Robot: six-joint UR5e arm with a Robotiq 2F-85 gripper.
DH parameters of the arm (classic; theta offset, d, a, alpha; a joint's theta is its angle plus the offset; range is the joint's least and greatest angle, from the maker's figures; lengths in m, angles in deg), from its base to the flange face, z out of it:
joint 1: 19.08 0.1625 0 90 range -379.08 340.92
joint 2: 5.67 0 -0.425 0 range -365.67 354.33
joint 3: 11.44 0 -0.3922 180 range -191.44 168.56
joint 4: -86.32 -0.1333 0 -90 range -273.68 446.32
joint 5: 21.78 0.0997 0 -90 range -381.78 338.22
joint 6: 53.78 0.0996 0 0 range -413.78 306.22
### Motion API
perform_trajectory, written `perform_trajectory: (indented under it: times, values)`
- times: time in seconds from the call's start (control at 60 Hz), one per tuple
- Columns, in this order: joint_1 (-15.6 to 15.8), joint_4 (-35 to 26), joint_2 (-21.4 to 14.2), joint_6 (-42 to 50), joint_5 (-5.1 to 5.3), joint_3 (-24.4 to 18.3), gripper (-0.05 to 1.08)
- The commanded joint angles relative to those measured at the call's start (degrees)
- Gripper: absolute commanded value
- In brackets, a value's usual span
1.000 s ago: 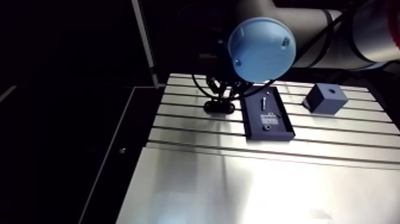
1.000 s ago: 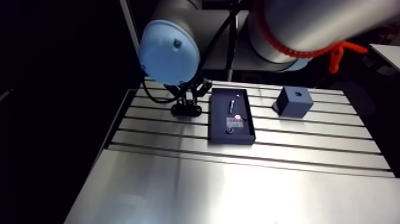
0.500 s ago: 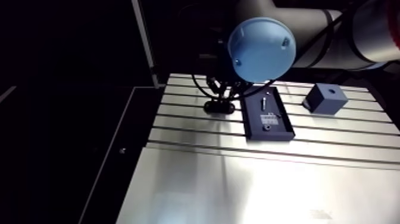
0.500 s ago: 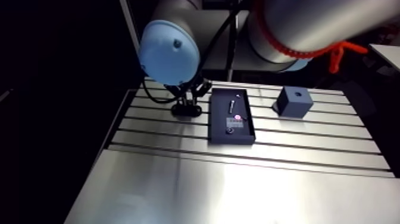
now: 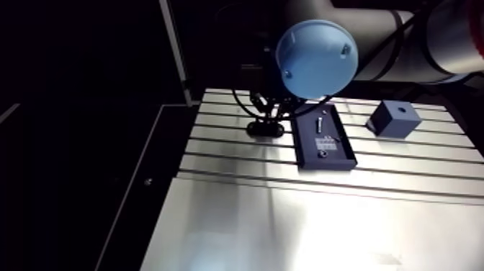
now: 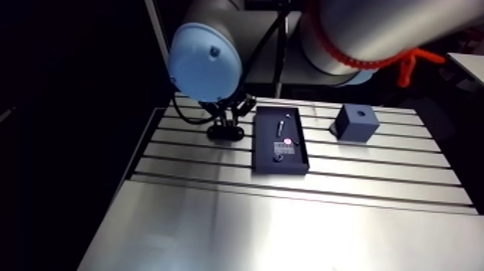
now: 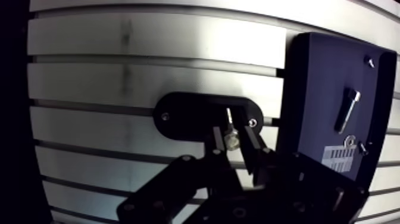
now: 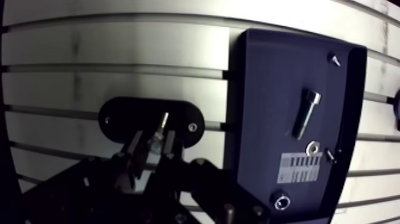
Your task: Pick up the M10 bolt and insert it into the hex recess until seated.
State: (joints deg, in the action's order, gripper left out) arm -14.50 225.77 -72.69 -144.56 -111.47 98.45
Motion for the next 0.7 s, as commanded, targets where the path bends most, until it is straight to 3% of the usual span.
perform_trajectory:
  times: [0.017,0.7]
  values:
    - [0.0,0.0,0.1,-0.1,0.0,0.0,0.71]
    - [0.0,-0.4,-2.2,-0.6,0.25,-0.8,0.73]
